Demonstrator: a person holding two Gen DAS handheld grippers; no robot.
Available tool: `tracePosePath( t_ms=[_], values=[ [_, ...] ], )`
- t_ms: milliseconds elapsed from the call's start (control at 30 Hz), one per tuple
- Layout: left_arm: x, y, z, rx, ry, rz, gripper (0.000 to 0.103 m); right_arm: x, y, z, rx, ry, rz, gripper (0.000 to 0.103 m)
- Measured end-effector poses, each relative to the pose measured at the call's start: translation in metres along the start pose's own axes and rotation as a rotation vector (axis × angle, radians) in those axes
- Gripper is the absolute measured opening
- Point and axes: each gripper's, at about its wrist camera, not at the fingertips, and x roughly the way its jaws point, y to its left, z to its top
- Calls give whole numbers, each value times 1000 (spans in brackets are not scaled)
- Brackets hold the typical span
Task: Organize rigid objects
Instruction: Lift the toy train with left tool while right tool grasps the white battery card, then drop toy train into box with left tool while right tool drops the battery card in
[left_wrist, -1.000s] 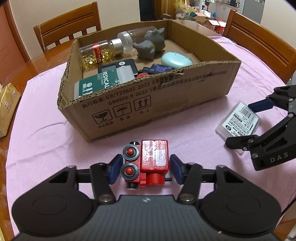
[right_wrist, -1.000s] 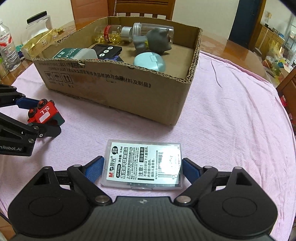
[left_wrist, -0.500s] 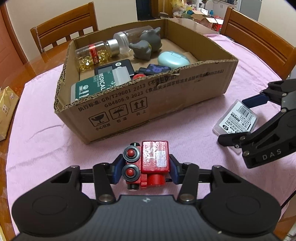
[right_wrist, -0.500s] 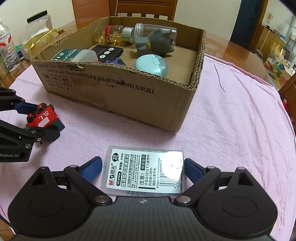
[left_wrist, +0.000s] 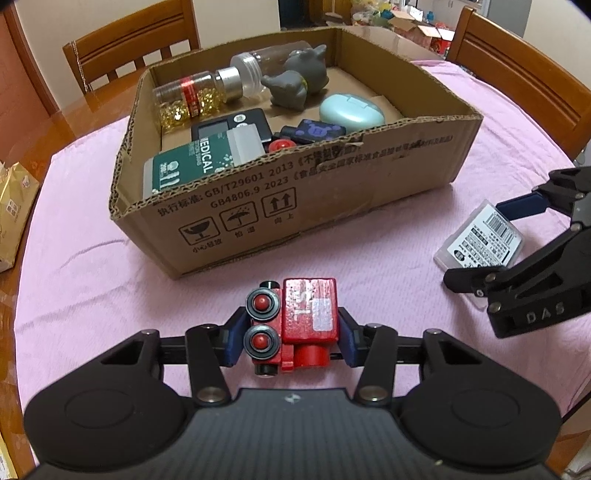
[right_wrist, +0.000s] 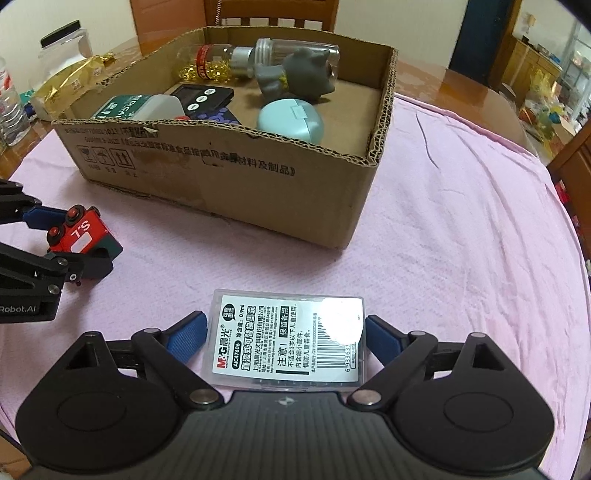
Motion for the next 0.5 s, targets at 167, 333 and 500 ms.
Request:
tracePosePath(
  t_ms=[167, 333, 500],
  values=[
    [1, 2, 1, -11, 19, -19, 48, -1, 4, -1, -12, 1, 5, 94],
    [1, -1, 0, 10, 21, -38, 48, -3, 3, -1, -29, -1, 7, 93],
    [-4, -5, 0, 39, 13, -39, 48, -10, 2, 0, -60, -8, 5, 93]
  ],
)
